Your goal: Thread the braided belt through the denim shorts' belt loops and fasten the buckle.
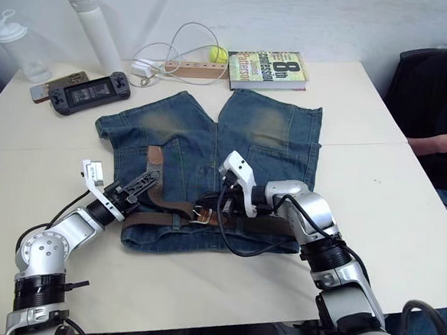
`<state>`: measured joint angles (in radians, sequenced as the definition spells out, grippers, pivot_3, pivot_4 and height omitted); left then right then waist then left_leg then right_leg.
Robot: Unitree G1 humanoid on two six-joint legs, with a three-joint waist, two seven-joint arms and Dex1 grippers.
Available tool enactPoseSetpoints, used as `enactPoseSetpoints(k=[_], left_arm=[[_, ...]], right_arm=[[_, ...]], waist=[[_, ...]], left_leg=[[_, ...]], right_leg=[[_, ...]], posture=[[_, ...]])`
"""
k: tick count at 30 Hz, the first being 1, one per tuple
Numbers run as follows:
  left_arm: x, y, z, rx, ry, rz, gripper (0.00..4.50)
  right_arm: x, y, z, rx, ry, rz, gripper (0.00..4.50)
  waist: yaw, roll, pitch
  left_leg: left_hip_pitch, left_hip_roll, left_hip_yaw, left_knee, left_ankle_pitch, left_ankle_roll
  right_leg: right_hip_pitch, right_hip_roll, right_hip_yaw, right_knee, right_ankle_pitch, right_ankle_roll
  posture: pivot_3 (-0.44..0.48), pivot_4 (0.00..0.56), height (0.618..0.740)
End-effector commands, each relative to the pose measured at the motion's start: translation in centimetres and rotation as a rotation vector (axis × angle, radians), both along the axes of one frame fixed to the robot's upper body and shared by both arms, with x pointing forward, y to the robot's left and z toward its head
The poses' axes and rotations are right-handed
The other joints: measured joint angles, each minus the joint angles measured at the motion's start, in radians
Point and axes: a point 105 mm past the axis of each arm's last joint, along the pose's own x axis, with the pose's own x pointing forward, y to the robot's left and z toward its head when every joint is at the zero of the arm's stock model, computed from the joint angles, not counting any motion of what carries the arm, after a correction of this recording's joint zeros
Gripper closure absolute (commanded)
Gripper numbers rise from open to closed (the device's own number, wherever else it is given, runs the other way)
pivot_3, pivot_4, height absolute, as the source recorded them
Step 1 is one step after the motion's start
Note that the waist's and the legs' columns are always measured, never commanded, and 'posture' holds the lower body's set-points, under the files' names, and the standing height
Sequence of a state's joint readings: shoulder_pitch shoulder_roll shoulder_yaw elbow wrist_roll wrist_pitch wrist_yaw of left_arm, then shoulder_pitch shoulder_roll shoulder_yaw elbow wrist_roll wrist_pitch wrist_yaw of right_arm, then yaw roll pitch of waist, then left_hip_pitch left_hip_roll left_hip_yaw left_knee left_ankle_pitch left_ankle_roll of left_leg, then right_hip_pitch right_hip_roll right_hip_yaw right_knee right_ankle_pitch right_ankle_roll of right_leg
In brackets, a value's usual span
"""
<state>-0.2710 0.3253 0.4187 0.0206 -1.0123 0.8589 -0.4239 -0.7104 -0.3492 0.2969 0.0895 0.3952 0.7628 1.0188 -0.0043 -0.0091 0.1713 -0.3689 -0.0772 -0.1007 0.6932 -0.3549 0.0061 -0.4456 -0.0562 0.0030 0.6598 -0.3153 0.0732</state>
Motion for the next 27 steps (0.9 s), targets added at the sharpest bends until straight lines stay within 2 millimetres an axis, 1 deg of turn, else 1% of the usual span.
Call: enactPoseSetpoints(k=[1, 9, 22, 27], left_arm=[[0.1, -0.1, 0.9, -0.005, -0.038, 0.006, 4.5], [0.0, -0.2, 1.0, -0.001, -0.042, 0.0, 4.5], [-0.1, -0.6, 1.0, -0.011, -0.041, -0.017, 4.5], [-0.2, -0.6, 1.3, -0.026, -0.05, -0.016, 4.5]], right_arm=[[-0.3, 0.3, 0.4, -0.006, -0.03, 0.04, 4.47], [-0.8, 0.7, -0.4, -0.033, -0.011, 0.065, 4.47], [-1.3, 0.8, -0.7, -0.039, 0.001, 0.083, 4.47], [-0.9, 0.7, -2.4, -0.161, -0.006, 0.058, 4.47]], waist=[[0.0, 0.0, 0.0], [0.0, 0.0, 0.0], [0.0, 0.0, 0.0], [0.0, 0.0, 0.0]], left_leg=[[0.0, 0.0, 0.0, 0.0, 0.0, 0.0], [0.0, 0.0, 0.0, 0.0, 0.0, 0.0], [0.0, 0.0, 0.0, 0.0, 0.0, 0.0], [0.0, 0.0, 0.0, 0.0, 0.0, 0.0]], right_leg=[[0.0, 0.0, 0.0, 0.0, 0.0, 0.0], [0.0, 0.0, 0.0, 0.0, 0.0, 0.0], [0.0, 0.0, 0.0, 0.0, 0.0, 0.0], [0.0, 0.0, 0.0, 0.0, 0.0, 0.0]], posture=[[0.0, 0.15, 0.734], [0.0, 0.15, 0.734], [0.0, 0.15, 0.734], [0.0, 0.15, 0.734]])
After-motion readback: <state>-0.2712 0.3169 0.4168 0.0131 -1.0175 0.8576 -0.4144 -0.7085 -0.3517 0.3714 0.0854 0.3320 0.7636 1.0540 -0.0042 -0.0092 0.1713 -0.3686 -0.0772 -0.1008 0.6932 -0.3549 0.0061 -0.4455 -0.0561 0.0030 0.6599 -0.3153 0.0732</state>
